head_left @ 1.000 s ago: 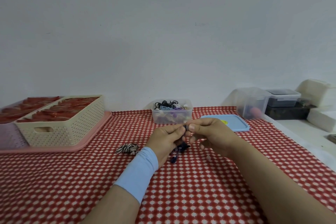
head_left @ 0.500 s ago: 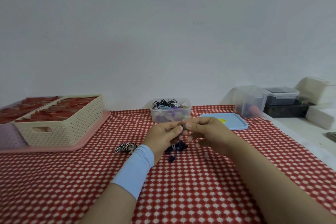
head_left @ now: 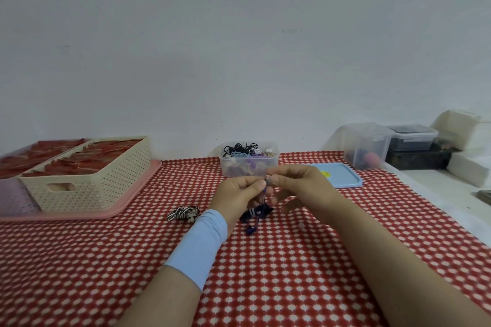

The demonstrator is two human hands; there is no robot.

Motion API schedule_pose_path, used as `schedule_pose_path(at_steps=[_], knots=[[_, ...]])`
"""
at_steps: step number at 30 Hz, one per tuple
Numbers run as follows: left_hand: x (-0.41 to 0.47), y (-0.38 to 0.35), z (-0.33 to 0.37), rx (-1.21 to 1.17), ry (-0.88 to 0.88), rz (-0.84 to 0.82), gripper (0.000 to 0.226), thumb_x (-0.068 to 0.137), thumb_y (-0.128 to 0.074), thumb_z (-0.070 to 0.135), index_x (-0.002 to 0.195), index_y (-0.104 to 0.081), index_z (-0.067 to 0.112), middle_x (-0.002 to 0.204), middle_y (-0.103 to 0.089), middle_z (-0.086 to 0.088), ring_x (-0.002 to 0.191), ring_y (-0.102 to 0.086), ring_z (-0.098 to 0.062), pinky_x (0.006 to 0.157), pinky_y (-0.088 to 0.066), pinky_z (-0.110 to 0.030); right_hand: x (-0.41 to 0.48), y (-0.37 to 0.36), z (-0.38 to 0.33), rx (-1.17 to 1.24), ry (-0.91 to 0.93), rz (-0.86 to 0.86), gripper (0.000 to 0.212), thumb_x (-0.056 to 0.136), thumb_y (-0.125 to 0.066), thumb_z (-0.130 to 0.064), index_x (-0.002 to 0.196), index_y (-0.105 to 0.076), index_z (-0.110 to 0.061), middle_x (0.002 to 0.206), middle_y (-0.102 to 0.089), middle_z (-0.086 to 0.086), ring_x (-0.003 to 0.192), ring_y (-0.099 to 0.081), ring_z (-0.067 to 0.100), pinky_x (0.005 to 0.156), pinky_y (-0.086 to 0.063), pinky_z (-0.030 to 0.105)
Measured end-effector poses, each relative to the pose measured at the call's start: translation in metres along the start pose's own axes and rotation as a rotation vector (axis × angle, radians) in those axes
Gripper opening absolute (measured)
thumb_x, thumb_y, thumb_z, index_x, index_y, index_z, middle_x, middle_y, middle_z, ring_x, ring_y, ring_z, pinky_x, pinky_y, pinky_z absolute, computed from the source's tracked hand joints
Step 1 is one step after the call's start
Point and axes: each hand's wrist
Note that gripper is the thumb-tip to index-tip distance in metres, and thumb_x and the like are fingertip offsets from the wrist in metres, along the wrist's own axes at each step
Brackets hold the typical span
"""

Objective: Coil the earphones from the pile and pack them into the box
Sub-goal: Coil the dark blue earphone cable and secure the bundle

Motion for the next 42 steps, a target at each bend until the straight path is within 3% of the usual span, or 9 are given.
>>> schedule_pose_path(at_steps=[6,15,20,23,26,32,38,42], knots=[[-0.001,0.004,0.001,0.017,0.05,0.012,0.012,0.092,-0.066,0.014,0.097,-0.076,0.009,0.083,-0.075,-0.005,0.064,-0.062,-0.01,0.067,-0.052,-0.026,-0.004,0.003,-0.002,-0.195,0.1,-0.006,0.014,0.085,-0.077,-0.005,0.099,-0.075,-0.009,0.081,-0.075,0.005,0.065,-0.07,0.018,0.052,-0.056,0.028],[-0.002,0.005,0.003,0.067,0.095,-0.025,0.017,0.091,-0.069,0.018,0.099,-0.075,0.004,0.088,-0.077,-0.009,0.068,-0.069,-0.013,0.063,-0.054,-0.023,0.003,0.006,0.005,-0.405,0.191,0.051,0.006,0.087,-0.076,-0.006,0.09,-0.08,-0.009,0.076,-0.076,0.006,0.061,-0.068,0.018,0.056,-0.057,0.03],[-0.003,0.006,0.002,0.024,0.106,-0.019,0.015,0.091,-0.069,0.016,0.099,-0.075,0.006,0.089,-0.077,-0.011,0.066,-0.065,-0.013,0.065,-0.054,-0.023,0.0,0.003,0.001,-0.386,0.223,0.005,0.012,0.086,-0.077,-0.009,0.088,-0.08,-0.02,0.079,-0.077,0.005,0.062,-0.068,0.018,0.055,-0.056,0.027],[-0.004,0.005,0.002,0.048,0.075,-0.03,0.01,0.09,-0.069,0.013,0.098,-0.075,0.009,0.087,-0.076,-0.009,0.067,-0.064,-0.012,0.068,-0.055,-0.024,-0.001,0.003,0.0,-0.371,0.23,0.004,0.012,0.084,-0.078,-0.006,0.088,-0.081,-0.017,0.077,-0.077,0.002,0.061,-0.068,0.015,0.054,-0.056,0.026],[-0.004,0.005,0.002,0.036,0.023,-0.026,0.012,0.089,-0.069,0.009,0.1,-0.075,0.01,0.081,-0.074,-0.005,0.069,-0.065,-0.012,0.07,-0.056,-0.026,-0.002,0.003,-0.001,-0.273,0.186,0.011,0.013,0.085,-0.077,-0.006,0.09,-0.08,-0.017,0.076,-0.077,0.001,0.063,-0.068,0.014,0.054,-0.056,0.026],[-0.005,0.01,0.003,0.099,-0.059,-0.019,0.013,0.087,-0.072,0.013,0.098,-0.078,0.017,0.085,-0.077,-0.003,0.071,-0.066,-0.009,0.072,-0.057,-0.025,-0.003,0.01,-0.001,0.045,-0.073,-0.109,0.02,0.095,-0.064,-0.011,0.111,-0.076,-0.012,0.095,-0.075,0.007,0.071,-0.068,0.015,0.059,-0.055,0.029],[-0.006,0.01,0.003,0.142,-0.067,-0.041,0.012,0.086,-0.073,0.013,0.095,-0.078,0.019,0.086,-0.077,-0.003,0.073,-0.067,-0.012,0.081,-0.059,-0.031,-0.002,0.012,0.001,0.05,-0.126,-0.143,0.014,0.089,-0.068,-0.009,0.098,-0.079,-0.009,0.086,-0.072,0.009,0.067,-0.067,0.014,0.056,-0.053,0.027],[-0.006,0.014,0.004,0.244,-0.108,-0.054,0.01,0.085,-0.074,0.015,0.092,-0.079,0.021,0.083,-0.077,0.001,0.073,-0.069,-0.011,0.076,-0.058,-0.022,-0.003,0.009,0.0,-0.063,-0.129,-0.162,0.015,0.091,-0.068,-0.012,0.103,-0.077,-0.006,0.084,-0.075,0.008,0.067,-0.066,0.015,0.057,-0.054,0.027]])
Point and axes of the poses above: each hand's wrist, its own x-axis towards the middle knuckle, its own y-axis out of the back of the hand, z = x × y
